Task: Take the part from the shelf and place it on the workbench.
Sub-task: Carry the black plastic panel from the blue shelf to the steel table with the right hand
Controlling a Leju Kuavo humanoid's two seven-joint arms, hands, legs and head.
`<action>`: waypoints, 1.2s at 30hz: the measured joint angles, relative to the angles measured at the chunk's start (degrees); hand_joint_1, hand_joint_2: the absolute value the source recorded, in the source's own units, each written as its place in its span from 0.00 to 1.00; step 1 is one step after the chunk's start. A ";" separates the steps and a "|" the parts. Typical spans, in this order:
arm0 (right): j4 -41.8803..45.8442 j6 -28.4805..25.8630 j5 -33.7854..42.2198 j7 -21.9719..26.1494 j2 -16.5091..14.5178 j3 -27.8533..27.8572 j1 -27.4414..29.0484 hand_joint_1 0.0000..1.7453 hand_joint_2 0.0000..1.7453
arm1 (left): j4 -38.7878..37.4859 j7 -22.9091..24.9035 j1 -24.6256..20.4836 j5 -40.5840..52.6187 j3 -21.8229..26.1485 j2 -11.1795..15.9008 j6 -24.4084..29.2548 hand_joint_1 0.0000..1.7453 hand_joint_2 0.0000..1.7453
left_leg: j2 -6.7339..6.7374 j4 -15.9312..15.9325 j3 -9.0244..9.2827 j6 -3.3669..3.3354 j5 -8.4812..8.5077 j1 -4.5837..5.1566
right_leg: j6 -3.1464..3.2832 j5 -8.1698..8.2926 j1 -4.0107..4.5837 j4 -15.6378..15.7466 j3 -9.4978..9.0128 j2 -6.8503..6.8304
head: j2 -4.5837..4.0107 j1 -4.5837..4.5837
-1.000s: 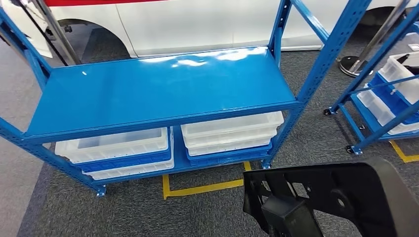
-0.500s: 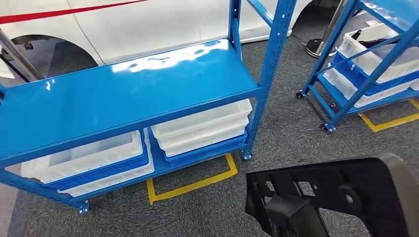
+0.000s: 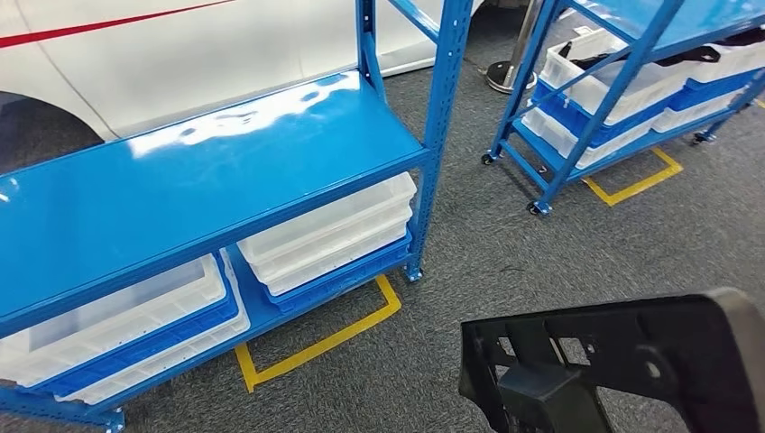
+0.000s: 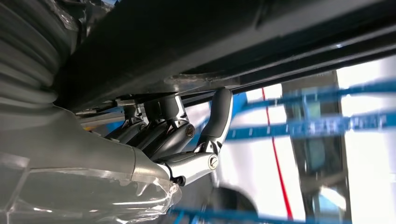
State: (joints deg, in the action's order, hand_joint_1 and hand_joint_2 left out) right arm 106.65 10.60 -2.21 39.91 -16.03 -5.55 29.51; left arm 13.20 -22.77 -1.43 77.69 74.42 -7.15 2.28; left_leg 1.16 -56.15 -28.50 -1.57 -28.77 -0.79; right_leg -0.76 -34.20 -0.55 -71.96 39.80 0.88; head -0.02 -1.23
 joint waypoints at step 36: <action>2.44 0.26 -0.73 -0.01 -4.13 4.36 1.42 1.00 1.00 | 0.00 -0.49 -0.36 1.91 0.55 -0.50 -0.13 0.00 0.00 | 3.55 -1.97 -0.51 0.13 -1.51 0.65 | 0.76 4.24 0.34 8.32 -5.74 -3.02 | -0.01 0.20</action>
State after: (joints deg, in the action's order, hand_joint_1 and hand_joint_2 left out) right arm 109.08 10.85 -2.94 39.90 -20.15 -1.18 30.93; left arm 13.20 -23.26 -1.79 79.60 74.97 -7.64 2.15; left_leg 4.71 -58.11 -29.01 -1.45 -30.28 -0.14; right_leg 0.01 -29.96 -0.21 -63.64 34.06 -2.15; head -0.02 -1.04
